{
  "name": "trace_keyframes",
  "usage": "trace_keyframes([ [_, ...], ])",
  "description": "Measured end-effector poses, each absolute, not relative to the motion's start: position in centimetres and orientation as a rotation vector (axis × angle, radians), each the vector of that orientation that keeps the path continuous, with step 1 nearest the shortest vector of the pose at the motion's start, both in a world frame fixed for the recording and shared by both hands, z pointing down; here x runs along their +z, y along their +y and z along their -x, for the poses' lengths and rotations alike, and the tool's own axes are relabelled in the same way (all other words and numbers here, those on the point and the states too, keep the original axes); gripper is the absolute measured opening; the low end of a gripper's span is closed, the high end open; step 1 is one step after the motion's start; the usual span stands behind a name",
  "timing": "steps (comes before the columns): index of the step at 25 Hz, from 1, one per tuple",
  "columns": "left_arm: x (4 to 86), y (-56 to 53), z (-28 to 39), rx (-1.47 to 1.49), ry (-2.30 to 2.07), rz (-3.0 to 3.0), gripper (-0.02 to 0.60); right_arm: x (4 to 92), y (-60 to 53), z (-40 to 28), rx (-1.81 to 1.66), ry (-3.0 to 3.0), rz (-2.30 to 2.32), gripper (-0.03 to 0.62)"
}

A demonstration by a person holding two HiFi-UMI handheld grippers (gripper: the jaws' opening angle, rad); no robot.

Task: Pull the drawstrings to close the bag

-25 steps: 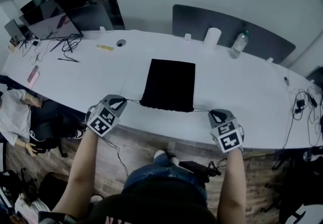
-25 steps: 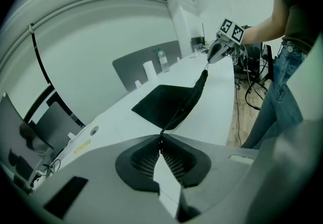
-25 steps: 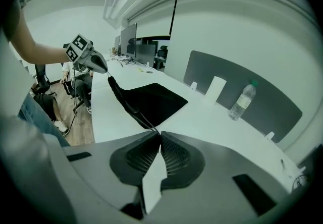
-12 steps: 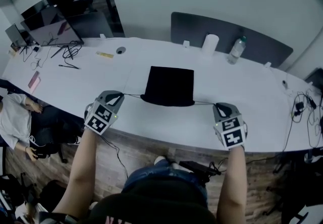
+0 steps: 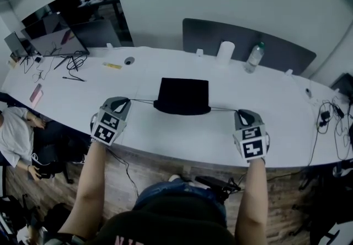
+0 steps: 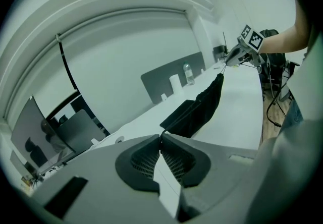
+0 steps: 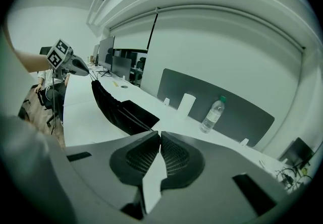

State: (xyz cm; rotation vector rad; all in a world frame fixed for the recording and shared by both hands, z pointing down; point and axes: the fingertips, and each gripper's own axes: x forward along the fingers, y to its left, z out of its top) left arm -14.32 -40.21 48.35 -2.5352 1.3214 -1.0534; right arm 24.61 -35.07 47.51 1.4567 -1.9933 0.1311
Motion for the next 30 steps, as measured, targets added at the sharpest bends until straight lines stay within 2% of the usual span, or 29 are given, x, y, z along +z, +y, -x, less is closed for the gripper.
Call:
trace_keyframes([
  [30, 46.3, -42.4, 16.0, -1.006, 1.602, 2.432, 0.015, 45.7, -35.5, -28.7, 0.133, -1.917, -1.622, 0.008],
])
